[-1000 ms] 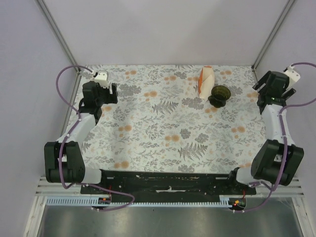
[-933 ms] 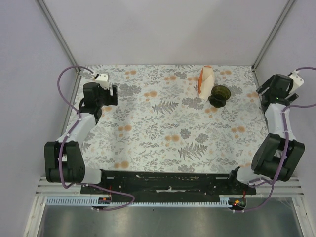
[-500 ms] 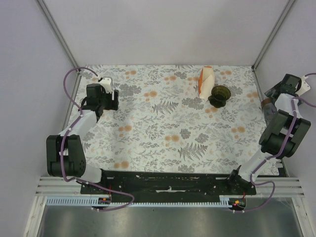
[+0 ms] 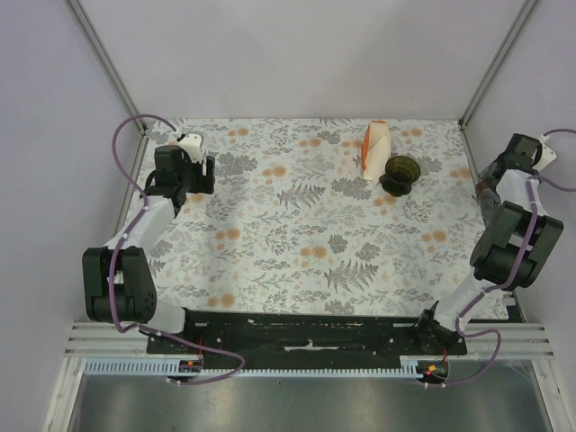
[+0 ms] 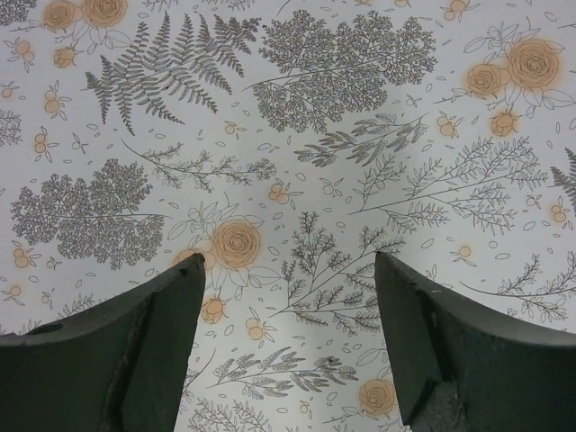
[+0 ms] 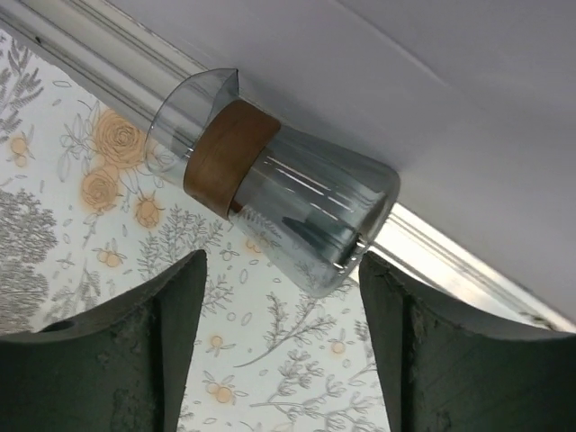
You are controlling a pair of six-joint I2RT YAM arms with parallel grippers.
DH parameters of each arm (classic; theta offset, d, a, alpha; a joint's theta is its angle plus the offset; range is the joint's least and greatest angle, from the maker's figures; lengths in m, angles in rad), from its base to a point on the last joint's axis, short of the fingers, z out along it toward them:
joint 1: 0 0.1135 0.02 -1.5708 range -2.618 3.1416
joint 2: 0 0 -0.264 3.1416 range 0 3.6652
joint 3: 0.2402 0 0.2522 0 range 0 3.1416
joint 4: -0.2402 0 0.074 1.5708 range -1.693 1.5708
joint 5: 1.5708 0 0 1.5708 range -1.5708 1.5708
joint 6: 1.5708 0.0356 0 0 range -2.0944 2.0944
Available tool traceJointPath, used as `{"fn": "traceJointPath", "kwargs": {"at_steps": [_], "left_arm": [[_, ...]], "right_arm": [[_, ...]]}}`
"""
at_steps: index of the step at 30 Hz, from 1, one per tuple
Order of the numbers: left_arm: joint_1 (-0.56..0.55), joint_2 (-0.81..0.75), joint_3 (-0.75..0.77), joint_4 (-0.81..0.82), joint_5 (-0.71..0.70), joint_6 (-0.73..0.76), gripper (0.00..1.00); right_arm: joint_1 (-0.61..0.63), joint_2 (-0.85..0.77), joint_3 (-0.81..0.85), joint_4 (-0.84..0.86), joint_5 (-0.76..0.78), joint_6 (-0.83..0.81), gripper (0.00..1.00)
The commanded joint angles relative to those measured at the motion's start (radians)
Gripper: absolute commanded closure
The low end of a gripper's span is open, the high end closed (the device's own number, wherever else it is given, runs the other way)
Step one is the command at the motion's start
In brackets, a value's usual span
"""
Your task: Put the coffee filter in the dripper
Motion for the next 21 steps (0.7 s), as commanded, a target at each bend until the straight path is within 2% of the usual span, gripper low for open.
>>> {"fn": "traceJointPath", "kwargs": {"at_steps": [1, 5, 13, 16, 21], "left_arm": [[0.004, -0.037, 0.025, -0.004, 0.002, 0.039, 0.19], [0.004, -0.032, 0.035, -0.019, -0.027, 0.042, 0.19], [0.004, 0.002, 0.064, -0.061, -0.032, 0.062, 0.19], [0.004, 0.017, 0.077, -0.074, -0.007, 0.055, 0.21], [0.004, 0.052, 0.097, -0.116, 0.013, 0.063, 0.23]], "right_arm": [[0.126, -0.080, 0.067, 0.002, 0.184, -0.198, 0.22], [0.236, -0.006, 0.230, -0.043, 0.336, -0.342, 0.13], [0.292, 0.402, 0.745, -0.285, 0.413, -0.640, 0.08], [0.304, 0.461, 0.782, -0.255, 0.347, -0.740, 0.08], [0.312, 0.518, 0.804, -0.202, 0.339, -0.922, 0.07]]}}
